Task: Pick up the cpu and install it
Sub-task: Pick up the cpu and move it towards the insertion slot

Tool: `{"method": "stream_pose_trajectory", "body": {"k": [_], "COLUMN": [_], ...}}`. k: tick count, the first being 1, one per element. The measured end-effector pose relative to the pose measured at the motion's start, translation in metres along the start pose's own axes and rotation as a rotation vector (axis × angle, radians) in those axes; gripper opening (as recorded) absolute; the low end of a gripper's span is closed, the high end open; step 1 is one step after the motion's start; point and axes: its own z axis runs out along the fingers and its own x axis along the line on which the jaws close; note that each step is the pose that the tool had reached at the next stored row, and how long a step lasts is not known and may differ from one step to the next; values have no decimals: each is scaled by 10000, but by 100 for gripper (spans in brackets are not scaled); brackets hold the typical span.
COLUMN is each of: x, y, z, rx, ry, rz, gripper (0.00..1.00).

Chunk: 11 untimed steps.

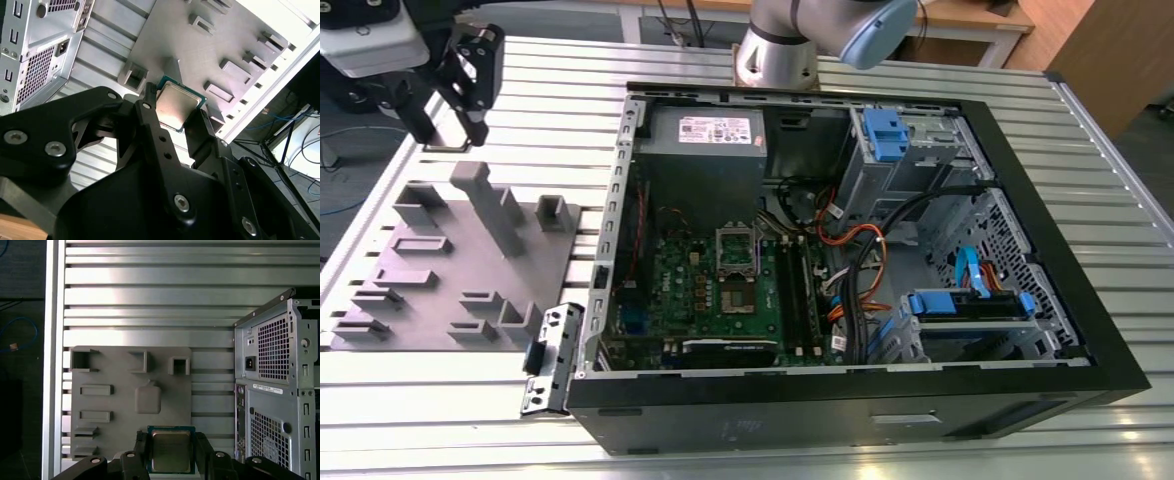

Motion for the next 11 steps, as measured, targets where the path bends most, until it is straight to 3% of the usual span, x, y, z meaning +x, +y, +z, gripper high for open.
{"method": "stream_pose_trajectory", "body": {"k": [11], "x": [-40], "y": [0], "z": [0], "rx": [0], "ry": [0], "rz": [-1], "gripper": [47]}}
